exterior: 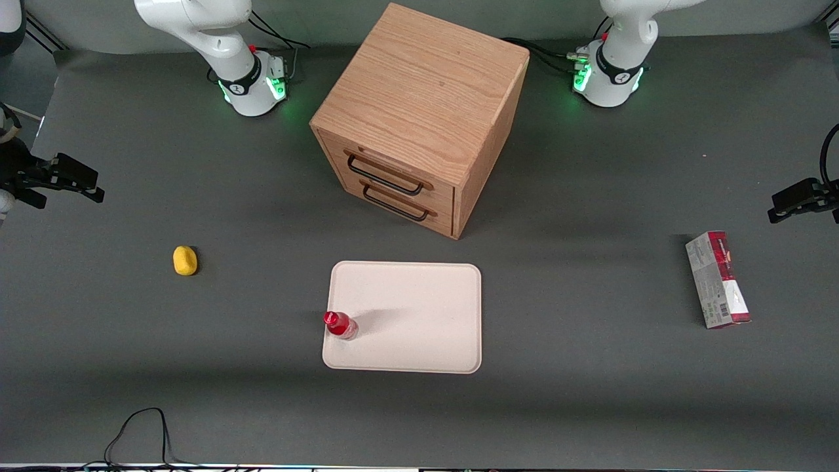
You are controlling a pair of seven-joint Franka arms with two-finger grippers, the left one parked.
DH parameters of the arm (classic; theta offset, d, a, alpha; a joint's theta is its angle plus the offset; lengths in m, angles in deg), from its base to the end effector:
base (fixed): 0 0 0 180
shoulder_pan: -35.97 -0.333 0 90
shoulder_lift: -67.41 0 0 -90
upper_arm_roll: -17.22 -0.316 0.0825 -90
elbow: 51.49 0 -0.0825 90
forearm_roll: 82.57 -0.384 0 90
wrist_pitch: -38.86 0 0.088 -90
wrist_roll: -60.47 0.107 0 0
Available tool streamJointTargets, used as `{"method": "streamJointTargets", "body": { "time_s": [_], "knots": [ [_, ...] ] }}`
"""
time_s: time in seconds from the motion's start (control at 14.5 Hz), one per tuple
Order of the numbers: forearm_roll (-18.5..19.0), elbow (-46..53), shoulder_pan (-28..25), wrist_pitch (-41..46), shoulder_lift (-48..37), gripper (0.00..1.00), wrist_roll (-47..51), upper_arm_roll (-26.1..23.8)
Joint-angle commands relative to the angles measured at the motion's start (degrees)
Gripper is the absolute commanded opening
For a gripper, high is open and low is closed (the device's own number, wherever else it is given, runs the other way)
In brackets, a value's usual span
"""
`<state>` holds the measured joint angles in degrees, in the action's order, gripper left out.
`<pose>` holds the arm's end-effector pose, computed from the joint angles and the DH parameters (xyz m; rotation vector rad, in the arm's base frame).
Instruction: Place coke bottle on tray
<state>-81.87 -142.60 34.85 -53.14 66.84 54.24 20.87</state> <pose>0.5542 -0.0259 0.6240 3.1262 0.1014 0.0383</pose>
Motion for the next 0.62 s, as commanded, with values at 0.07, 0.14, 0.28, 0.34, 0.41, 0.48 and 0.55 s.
{"method": "streamJointTargets", "body": {
  "time_s": [0.07,0.14,0.28,0.34,0.41,0.48,0.55],
  "knots": [
    [1.0,0.7,-1.9,2.1,0.3,1.00,2.6,0.5],
    [1.0,0.7,-2.0,2.1,0.3,1.00,2.6,0.7],
    [1.0,0.8,-3.0,2.1,0.3,1.00,2.5,1.7],
    [0.9,0.8,-3.3,2.1,0.3,1.00,2.5,2.3],
    [0.9,0.8,-3.3,2.1,0.3,1.00,2.4,2.4],
    [0.9,0.8,-3.2,2.1,0.3,1.00,2.4,2.5],
    [0.2,0.7,-3.0,2.3,0.3,1.00,2.3,2.6]
  ]
}}
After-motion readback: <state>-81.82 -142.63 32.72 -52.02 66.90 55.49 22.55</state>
